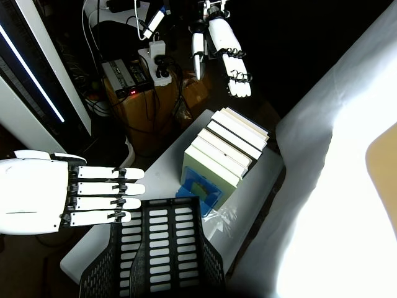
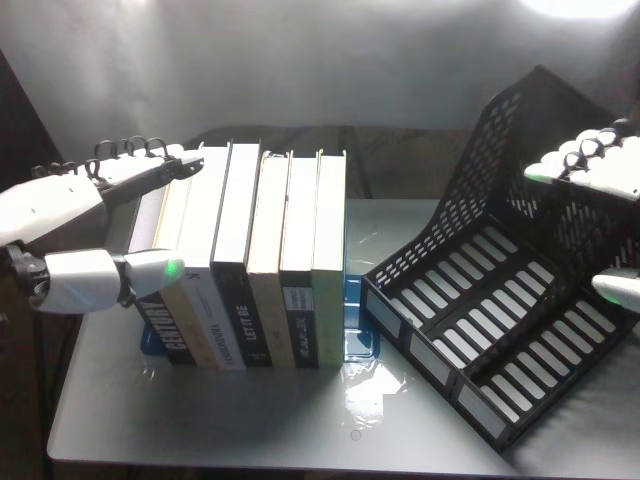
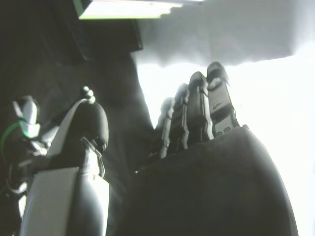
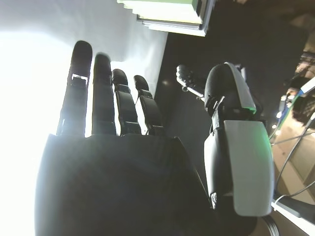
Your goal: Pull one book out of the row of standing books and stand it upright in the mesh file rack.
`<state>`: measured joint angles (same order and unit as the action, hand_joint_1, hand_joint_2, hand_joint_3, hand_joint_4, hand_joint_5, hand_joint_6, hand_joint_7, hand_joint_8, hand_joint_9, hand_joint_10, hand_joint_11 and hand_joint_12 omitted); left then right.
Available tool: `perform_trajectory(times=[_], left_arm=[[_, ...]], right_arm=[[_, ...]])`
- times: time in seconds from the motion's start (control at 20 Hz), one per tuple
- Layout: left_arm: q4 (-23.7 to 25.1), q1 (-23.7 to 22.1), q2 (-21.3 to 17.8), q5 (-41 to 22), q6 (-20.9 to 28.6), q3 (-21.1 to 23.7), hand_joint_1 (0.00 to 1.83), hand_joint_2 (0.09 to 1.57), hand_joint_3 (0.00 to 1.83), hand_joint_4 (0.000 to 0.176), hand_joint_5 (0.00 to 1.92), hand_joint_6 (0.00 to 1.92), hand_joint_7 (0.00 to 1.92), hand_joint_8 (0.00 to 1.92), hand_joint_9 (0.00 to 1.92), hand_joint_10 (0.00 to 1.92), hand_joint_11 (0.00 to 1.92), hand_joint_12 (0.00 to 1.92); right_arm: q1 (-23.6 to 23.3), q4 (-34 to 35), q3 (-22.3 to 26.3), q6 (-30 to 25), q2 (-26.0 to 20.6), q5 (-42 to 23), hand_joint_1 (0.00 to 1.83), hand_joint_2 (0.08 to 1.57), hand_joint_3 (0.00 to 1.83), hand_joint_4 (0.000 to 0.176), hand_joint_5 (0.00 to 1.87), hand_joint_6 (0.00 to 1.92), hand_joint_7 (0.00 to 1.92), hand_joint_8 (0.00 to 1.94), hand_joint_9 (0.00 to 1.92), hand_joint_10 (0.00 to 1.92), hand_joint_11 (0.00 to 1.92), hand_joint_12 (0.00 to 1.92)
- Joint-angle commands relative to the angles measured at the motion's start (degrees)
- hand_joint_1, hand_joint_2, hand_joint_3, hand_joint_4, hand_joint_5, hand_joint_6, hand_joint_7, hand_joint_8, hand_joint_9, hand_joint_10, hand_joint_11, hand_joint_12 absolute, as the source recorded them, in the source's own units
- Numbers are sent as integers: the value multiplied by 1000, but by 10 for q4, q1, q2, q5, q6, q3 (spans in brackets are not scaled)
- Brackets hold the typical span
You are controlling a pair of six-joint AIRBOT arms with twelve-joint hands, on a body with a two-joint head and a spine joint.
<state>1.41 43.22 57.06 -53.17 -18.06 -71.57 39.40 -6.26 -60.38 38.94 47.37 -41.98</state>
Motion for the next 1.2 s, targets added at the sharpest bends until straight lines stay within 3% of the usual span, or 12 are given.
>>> perform_trajectory(times=[0.0, 0.05, 0.15, 0.2, 0.35, 0.4, 0.8, 0.85, 1.0, 1.1, 1.15], left_arm=[[-7, -7, -2, -45, 2, -4, 324, 1286, 12, 49, 68, 23, 0, 0, 0, 0, 0, 0], [3, -16, 1, -26, 2, -9, 302, 1280, 7, 45, 69, 20, 0, 0, 0, 0, 0, 0], [25, -37, 10, 12, 2, -18, 251, 1273, 3, 56, 43, 6, 0, 0, 0, 0, 0, 0], [34, -48, 13, 29, 2, -22, 107, 1264, 0, 78, 34, 2, 0, 0, 0, 0, 0, 0], [69, -83, 29, 93, 2, -36, 30, 1214, 0, 95, 142, 36, 0, 0, 0, 0, 0, 0], [87, -98, 39, 121, 2, -47, 5, 1185, 0, 111, 126, 27, 0, 0, 0, 0, 0, 0], [196, -165, 83, 248, 2, -76, 75, 1177, 0, 57, 378, 33, 0, 0, 0, 0, 0, 0], [204, -169, 86, 256, 2, -78, 80, 1176, 0, 72, 382, 32, 0, 0, 0, 0, 0, 0], [235, -179, 95, 284, 2, -82, 143, 1177, 0, 51, 478, 55, 0, 0, 0, 0, 0, 0], [247, -181, 96, 292, 2, -81, 107, 1183, 1, 55, 496, 54, 0, 0, 0, 0, 0, 0], [248, -181, 96, 294, 2, -81, 107, 1178, 0, 48, 526, 34, 0, 0, 0, 0, 0, 0]], right_arm=[[-7, 11, -3, 1, -6, -57, 483, 1322, 29, 0, 0, 0, 0, 0, 0, 0, 0, 0], [-7, 12, -4, 1, -5, -55, 457, 1324, 24, 0, 0, 0, 0, 0, 0, 0, 0, 0], [-7, 17, -8, 1, -3, -51, 453, 1330, 24, 0, 0, 0, 0, 0, 0, 0, 0, 0], [-7, 19, -10, 1, -2, -49, 457, 1328, 21, 0, 0, 0, 0, 0, 0, 0, 0, 0], [-6, 22, -13, 1, 1, -44, 451, 1321, 11, 0, 0, 0, 0, 0, 0, 0, 0, 0], [-3, 24, -14, 1, 2, -44, 471, 1315, 7, 0, 0, 0, 0, 0, 0, 0, 0, 0], [4, 30, -18, 1, 12, -44, 401, 1323, 4, 0, 0, 0, 0, 0, 0, 0, 0, 0], [4, 32, -18, 0, 13, -44, 369, 1325, 5, 0, 0, 0, 0, 0, 0, 0, 0, 0], [5, 32, -20, -5, 17, -47, 397, 1331, 4, 0, 0, 0, 0, 0, 0, 0, 0, 0], [6, 32, -21, -7, 18, -48, 420, 1328, 2, 0, 0, 0, 0, 0, 0, 0, 0, 0], [6, 32, -21, -7, 18, -48, 423, 1329, 2, 0, 0, 0, 0, 0, 0, 0, 0, 0]])
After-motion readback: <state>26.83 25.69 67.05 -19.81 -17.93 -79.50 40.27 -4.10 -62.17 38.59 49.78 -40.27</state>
